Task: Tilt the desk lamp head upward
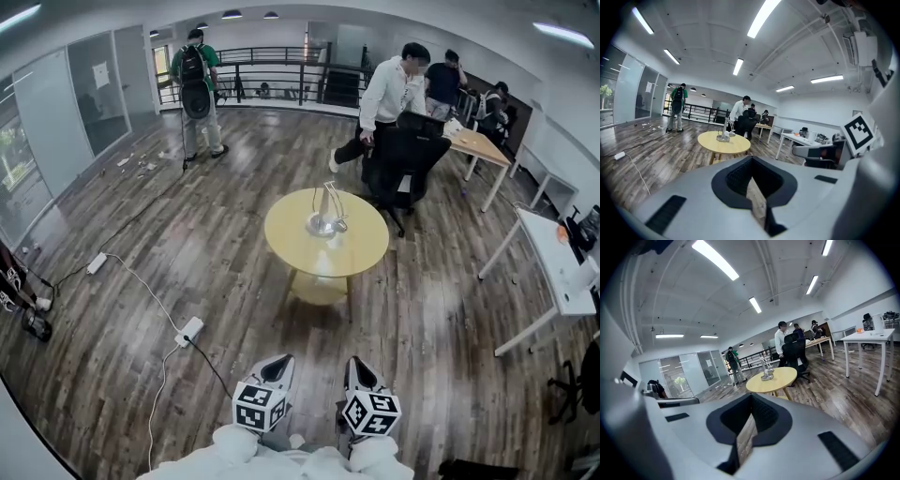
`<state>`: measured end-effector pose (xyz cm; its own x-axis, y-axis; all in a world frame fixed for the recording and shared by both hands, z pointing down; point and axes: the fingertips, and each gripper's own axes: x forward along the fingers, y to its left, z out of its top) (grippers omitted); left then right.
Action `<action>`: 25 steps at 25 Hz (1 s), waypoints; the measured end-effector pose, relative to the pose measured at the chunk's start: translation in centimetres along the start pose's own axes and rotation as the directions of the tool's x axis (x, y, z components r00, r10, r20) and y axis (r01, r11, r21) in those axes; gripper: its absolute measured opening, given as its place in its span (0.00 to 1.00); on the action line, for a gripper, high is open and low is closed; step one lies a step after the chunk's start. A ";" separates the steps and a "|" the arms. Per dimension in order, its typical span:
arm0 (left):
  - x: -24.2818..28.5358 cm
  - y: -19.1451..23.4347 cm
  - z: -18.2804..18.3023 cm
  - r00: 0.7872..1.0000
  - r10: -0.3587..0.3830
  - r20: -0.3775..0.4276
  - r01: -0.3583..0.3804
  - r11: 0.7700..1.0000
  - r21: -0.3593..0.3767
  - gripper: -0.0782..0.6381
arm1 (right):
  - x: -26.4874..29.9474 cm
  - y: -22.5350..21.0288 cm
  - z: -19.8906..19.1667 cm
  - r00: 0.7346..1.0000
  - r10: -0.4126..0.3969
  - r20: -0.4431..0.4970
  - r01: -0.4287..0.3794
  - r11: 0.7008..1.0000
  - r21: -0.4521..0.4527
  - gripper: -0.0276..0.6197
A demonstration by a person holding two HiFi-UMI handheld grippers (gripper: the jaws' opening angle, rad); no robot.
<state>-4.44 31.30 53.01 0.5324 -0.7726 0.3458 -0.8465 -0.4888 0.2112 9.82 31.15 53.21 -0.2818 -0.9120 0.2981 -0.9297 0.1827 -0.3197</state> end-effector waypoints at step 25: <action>13.5 8.8 7.6 0.999 -0.041 0.010 0.041 0.999 -0.003 0.11 | 16.4 -0.4 7.2 1.000 0.006 0.019 -0.005 0.998 -0.063 0.06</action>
<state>-4.69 13.50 52.61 0.5666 -0.7559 0.3279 -0.8240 -0.5188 0.2279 7.30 13.47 51.74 -0.2826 -0.9178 0.2788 -0.9414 0.2096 -0.2643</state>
